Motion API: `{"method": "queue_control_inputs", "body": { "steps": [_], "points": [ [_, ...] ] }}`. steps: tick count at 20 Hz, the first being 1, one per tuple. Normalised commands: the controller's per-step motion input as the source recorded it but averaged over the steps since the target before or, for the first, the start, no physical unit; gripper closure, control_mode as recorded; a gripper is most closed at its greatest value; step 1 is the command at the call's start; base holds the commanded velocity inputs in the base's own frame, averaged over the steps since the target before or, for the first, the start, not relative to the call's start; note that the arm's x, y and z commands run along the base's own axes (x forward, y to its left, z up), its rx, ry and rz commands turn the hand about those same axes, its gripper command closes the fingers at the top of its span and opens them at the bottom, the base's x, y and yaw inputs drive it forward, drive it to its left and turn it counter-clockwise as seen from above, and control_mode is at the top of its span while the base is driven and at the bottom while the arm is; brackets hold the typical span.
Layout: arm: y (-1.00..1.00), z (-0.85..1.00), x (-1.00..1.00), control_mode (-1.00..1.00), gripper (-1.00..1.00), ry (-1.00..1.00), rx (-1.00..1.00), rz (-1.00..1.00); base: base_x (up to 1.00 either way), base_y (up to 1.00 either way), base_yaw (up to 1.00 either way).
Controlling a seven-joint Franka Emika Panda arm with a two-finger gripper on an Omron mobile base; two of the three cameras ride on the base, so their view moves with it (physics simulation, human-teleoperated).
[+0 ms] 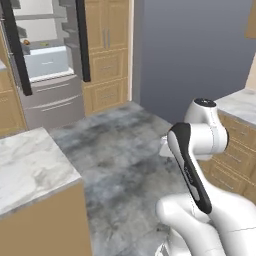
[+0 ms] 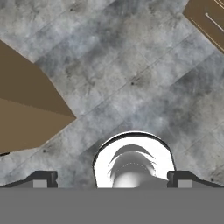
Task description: Pick the egg and butter from the fridge and place them by the bowl for mixing.
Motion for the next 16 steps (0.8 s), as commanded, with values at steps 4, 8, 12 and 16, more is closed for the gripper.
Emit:
{"method": "queue_control_inputs", "body": {
  "steps": [4,8,12,16],
  "points": [
    [0.0,0.0,0.0,1.0,-1.0,0.0,0.0,0.0,0.81,-0.05,0.27],
    [0.0,0.0,0.0,1.0,-1.0,0.0,0.0,0.0,0.8,-0.27,0.01],
    [0.0,0.0,0.0,1.0,-1.0,0.0,0.0,0.0,0.79,-0.28,0.0],
    [0.0,0.0,0.0,1.0,-1.0,0.0,0.0,0.0,0.78,-0.22,0.07]
  ]
}}
